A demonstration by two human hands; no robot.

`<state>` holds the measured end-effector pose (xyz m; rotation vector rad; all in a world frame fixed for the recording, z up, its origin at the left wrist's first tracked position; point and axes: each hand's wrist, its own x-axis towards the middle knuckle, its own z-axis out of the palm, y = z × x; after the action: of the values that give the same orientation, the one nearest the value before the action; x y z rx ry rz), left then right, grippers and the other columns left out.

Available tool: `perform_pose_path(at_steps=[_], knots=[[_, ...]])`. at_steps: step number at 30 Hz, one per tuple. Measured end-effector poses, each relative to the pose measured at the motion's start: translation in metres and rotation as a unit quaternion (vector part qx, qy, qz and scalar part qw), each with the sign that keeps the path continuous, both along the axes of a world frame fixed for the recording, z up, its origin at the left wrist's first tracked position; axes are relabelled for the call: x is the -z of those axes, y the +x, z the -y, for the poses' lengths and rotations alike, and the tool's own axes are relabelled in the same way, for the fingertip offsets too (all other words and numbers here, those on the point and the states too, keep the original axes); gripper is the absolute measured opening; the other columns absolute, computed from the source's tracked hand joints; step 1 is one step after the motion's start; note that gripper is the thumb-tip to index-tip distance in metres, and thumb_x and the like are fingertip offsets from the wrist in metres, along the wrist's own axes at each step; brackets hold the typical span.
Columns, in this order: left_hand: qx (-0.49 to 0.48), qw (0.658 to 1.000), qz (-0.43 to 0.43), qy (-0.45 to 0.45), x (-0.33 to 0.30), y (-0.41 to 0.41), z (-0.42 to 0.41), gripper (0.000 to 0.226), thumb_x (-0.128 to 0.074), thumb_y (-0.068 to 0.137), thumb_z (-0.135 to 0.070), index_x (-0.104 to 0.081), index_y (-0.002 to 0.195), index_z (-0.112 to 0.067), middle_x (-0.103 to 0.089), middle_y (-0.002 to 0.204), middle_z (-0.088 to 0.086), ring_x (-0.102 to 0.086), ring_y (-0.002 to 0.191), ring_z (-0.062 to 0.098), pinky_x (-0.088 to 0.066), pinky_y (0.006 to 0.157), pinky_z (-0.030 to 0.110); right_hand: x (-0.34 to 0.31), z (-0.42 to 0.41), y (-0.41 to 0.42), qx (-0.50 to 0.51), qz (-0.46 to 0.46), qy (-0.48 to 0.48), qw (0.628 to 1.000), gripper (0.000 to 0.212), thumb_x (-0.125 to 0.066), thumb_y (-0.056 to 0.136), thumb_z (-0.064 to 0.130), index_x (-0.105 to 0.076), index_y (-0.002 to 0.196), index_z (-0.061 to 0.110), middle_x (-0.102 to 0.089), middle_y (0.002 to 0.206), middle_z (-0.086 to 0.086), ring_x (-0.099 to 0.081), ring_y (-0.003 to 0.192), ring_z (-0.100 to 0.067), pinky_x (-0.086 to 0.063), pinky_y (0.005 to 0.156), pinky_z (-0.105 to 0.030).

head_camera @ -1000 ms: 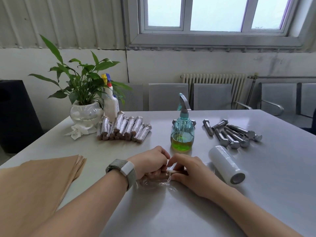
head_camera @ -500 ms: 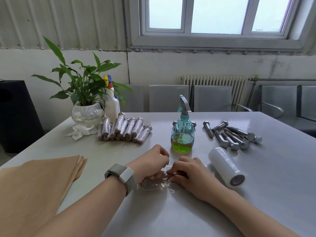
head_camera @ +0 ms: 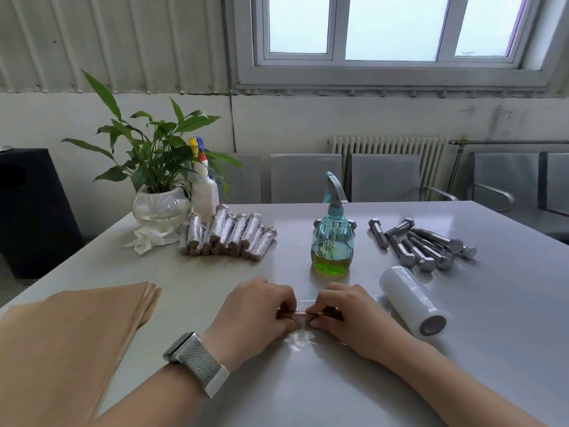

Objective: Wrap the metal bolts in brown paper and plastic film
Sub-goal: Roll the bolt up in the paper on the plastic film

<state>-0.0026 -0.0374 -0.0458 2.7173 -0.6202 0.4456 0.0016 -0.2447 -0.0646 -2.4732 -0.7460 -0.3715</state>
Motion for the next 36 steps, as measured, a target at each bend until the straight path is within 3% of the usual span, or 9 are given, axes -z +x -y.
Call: perform_pose_path(at_steps=[5, 8, 11, 17, 19, 22, 25, 28, 36], knots=[[0.006, 0.999, -0.011, -0.049, 0.007, -0.002, 0.002, 0.022, -0.07, 0.08, -0.046, -0.066, 0.098, -0.035, -0.046, 0.081, -0.019, -0.045, 0.084, 0.006, -0.035, 0.072, 0.021, -0.016, -0.002, 0.003, 0.008, -0.075, -0.015, 0.997, 0.011, -0.068, 0.086, 0.038, -0.071, 0.083, 0.028, -0.063, 0.078, 0.012, -0.057, 0.073, -0.005, -0.049, 0.07, -0.027], [0.022, 0.997, -0.012, -0.072, 0.01, -0.002, 0.002, 0.018, -0.073, 0.081, -0.041, -0.068, 0.094, -0.03, -0.04, 0.073, -0.026, -0.041, 0.083, 0.006, -0.034, 0.073, 0.022, -0.024, -0.015, 0.008, 0.031, -0.029, -0.127, 0.991, 0.027, -0.061, 0.085, 0.057, -0.059, 0.089, 0.031, -0.064, 0.081, 0.01, -0.055, 0.074, -0.009, -0.041, 0.063, -0.029], [0.034, 0.993, -0.019, -0.108, 0.015, -0.001, 0.0, 0.016, -0.076, 0.08, -0.036, -0.07, 0.094, -0.028, -0.044, 0.073, -0.028, -0.041, 0.084, 0.005, -0.03, 0.07, 0.016, -0.022, -0.023, 0.009, 0.02, 0.04, -0.199, 0.979, 0.033, -0.061, 0.087, 0.055, -0.063, 0.109, 0.032, -0.065, 0.095, 0.006, -0.06, 0.088, -0.018, -0.031, 0.063, -0.027], [0.056, 0.992, -0.045, -0.101, 0.015, 0.0, -0.008, 0.02, -0.077, 0.079, -0.036, -0.07, 0.097, -0.031, -0.053, 0.083, -0.023, -0.046, 0.09, 0.003, -0.033, 0.077, 0.012, -0.012, -0.018, 0.008, 0.041, 0.028, -0.136, 0.989, 0.033, -0.064, 0.083, 0.057, -0.07, 0.109, 0.038, -0.049, 0.084, 0.013, -0.057, 0.09, -0.009, -0.023, 0.07, -0.024], [0.067, 0.981, -0.078, -0.167, 0.012, 0.0, -0.019, 0.014, -0.077, 0.082, -0.03, -0.071, 0.094, -0.033, -0.062, 0.097, -0.019, -0.056, 0.092, 0.001, -0.04, 0.079, 0.013, -0.008, -0.018, 0.007, 0.051, 0.021, -0.124, 0.991, 0.031, -0.065, 0.083, 0.056, -0.07, 0.108, 0.039, -0.045, 0.084, 0.016, -0.056, 0.091, -0.007, -0.023, 0.073, -0.025], [0.023, 0.948, -0.101, -0.302, 0.005, 0.001, -0.049, 0.013, -0.073, 0.086, -0.017, -0.073, 0.091, -0.029, -0.066, 0.104, -0.014, -0.064, 0.087, 0.002, -0.05, 0.07, 0.014, -0.004, -0.018, 0.006, 0.061, 0.006, -0.111, 0.992, 0.031, -0.066, 0.083, 0.055, -0.069, 0.108, 0.039, -0.043, 0.082, 0.018, -0.054, 0.091, -0.005, -0.022, 0.075, -0.025], [-0.021, 0.965, -0.134, -0.223, 0.004, 0.002, -0.074, 0.02, -0.078, 0.078, -0.037, -0.073, 0.096, -0.029, -0.064, 0.105, -0.01, -0.06, 0.083, 0.001, -0.046, 0.074, 0.013, -0.002, -0.019, 0.006, 0.063, 0.0, -0.097, 0.993, 0.03, -0.066, 0.083, 0.055, -0.069, 0.108, 0.04, -0.041, 0.079, 0.02, -0.052, 0.088, -0.004, -0.022, 0.076, -0.025], [-0.007, 0.958, -0.204, -0.202, 0.007, -0.002, -0.07, 0.034, -0.082, 0.066, -0.046, -0.074, 0.093, -0.027, -0.059, 0.103, -0.008, -0.057, 0.077, 0.01, -0.049, 0.081, 0.026, 0.0, -0.02, 0.005, 0.065, -0.002, -0.085, 0.994, 0.028, -0.065, 0.083, 0.054, -0.07, 0.107, 0.039, -0.043, 0.081, 0.019, -0.049, 0.082, -0.003, -0.024, 0.077, -0.026], [-0.02, 0.987, -0.126, -0.099, 0.008, -0.003, -0.053, 0.029, -0.075, 0.077, -0.052, -0.059, 0.088, -0.03, -0.061, 0.082, -0.012, -0.054, 0.076, 0.002, -0.044, 0.074, 0.024, -0.002, -0.023, -0.007, 0.091, -0.008, -0.061, 0.994, 0.027, -0.068, 0.083, 0.05, -0.071, 0.105, 0.035, -0.047, 0.085, 0.016, -0.051, 0.084, -0.008, -0.037, 0.076, -0.026]])
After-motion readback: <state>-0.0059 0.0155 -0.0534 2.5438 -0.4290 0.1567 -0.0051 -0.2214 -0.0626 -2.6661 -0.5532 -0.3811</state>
